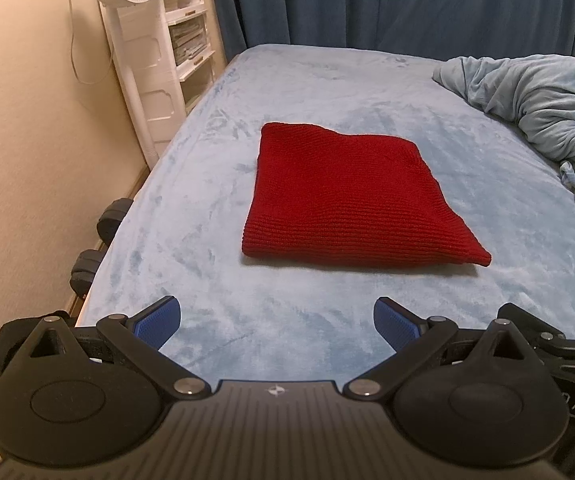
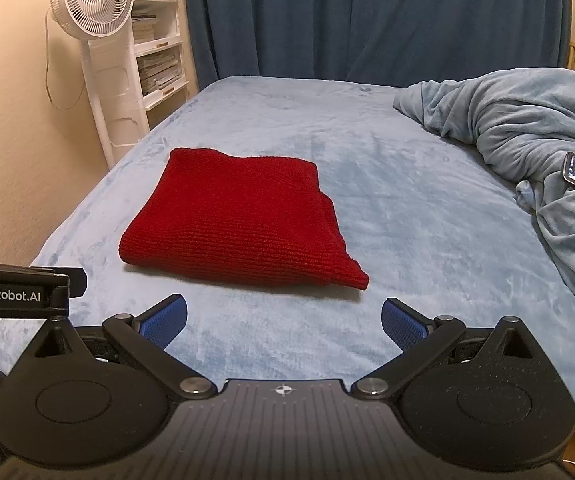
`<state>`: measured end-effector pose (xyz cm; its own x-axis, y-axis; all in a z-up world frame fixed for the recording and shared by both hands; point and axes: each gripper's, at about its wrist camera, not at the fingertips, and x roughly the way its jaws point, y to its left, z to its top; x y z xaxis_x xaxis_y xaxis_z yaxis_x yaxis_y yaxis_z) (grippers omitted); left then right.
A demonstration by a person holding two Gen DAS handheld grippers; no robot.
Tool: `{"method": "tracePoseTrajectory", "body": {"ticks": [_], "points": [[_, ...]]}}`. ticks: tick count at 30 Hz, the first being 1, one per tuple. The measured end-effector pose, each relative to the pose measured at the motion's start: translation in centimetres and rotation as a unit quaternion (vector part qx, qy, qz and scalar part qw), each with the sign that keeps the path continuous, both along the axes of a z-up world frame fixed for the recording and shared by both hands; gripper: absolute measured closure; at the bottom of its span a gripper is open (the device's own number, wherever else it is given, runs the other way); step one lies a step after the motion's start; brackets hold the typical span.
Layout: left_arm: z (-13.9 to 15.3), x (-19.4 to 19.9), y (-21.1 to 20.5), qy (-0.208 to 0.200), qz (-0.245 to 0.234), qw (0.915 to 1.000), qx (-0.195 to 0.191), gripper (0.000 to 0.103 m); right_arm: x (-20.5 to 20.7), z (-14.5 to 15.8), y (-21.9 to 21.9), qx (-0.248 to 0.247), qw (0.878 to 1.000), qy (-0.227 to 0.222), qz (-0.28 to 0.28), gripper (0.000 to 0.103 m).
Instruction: Fold small clothes
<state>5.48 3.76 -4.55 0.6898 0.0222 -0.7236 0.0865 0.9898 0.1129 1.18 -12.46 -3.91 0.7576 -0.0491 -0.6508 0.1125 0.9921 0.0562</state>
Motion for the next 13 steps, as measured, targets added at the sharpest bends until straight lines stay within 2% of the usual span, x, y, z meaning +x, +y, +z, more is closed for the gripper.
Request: {"method": "tracePoseTrajectory", "body": {"ticks": [13], "points": [[-0.4,-0.18,-0.05,-0.002,0.0,1.0,0.006,0.0,-0.13,-0.29,-0.13,0.005,1.0,0.005,0.008,0.001]]}}
